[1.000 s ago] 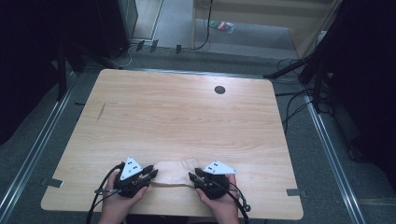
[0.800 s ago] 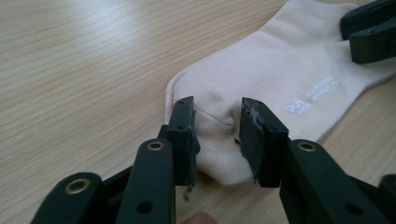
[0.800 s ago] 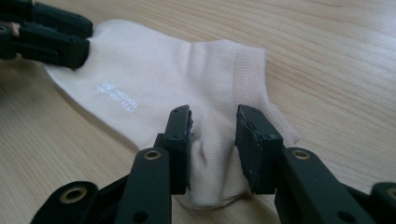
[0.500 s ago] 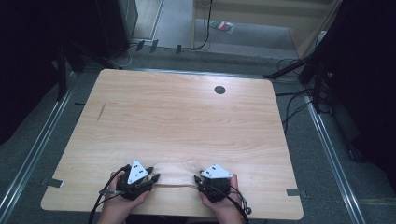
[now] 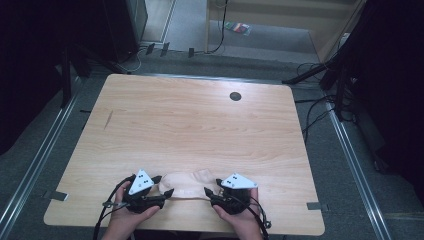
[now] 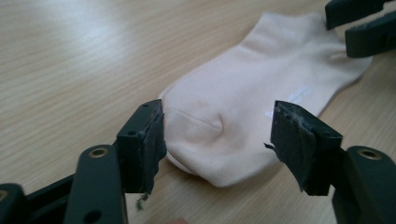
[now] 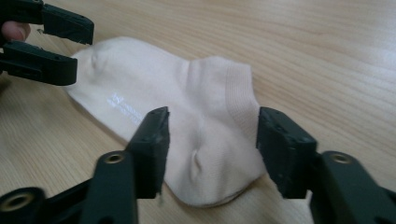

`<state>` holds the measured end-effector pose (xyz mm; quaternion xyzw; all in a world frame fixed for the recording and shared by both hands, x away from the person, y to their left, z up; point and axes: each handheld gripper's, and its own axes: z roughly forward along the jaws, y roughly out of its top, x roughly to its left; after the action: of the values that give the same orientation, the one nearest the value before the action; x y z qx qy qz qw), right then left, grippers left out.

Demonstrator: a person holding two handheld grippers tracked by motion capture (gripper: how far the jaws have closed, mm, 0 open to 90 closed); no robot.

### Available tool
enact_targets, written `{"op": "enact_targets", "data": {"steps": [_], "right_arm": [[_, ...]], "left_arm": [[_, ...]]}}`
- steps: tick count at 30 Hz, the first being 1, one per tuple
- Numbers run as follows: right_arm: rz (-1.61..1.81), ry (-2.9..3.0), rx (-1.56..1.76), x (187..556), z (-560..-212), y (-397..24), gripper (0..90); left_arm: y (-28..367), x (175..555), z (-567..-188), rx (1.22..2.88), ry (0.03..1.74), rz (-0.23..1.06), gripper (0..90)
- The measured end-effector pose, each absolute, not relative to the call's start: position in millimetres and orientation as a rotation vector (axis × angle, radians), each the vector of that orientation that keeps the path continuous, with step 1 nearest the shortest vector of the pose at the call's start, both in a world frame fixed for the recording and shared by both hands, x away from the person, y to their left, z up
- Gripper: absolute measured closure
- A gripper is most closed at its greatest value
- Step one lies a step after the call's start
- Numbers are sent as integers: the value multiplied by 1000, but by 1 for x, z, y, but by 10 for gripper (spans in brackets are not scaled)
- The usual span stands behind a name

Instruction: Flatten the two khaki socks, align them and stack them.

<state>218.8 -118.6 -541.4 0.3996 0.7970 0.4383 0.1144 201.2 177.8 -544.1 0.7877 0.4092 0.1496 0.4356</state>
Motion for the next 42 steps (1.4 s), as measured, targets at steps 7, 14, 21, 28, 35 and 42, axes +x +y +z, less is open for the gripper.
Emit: {"op": "enact_targets", "data": {"steps": [7,14,21,28,35,42], "right_arm": [[1411,2230,1223,224,-534,-136,268],[1414,2146,1297,231,-534,-169,189],[1383,2076,1376,233,-533,-210,166],[1342,2039,1413,230,-535,-244,137],[1292,2003,1469,225,-540,-275,133],[1270,1943,1520,220,-542,-304,133]], "left_arm": [[201,201,-534,1882,1056,410,171],[235,207,-534,1844,1167,452,142],[269,206,-539,1818,1242,478,141],[291,205,-543,1800,1292,509,141],[314,201,-547,1784,1349,542,141],[339,197,-548,1747,1405,583,141]]}}
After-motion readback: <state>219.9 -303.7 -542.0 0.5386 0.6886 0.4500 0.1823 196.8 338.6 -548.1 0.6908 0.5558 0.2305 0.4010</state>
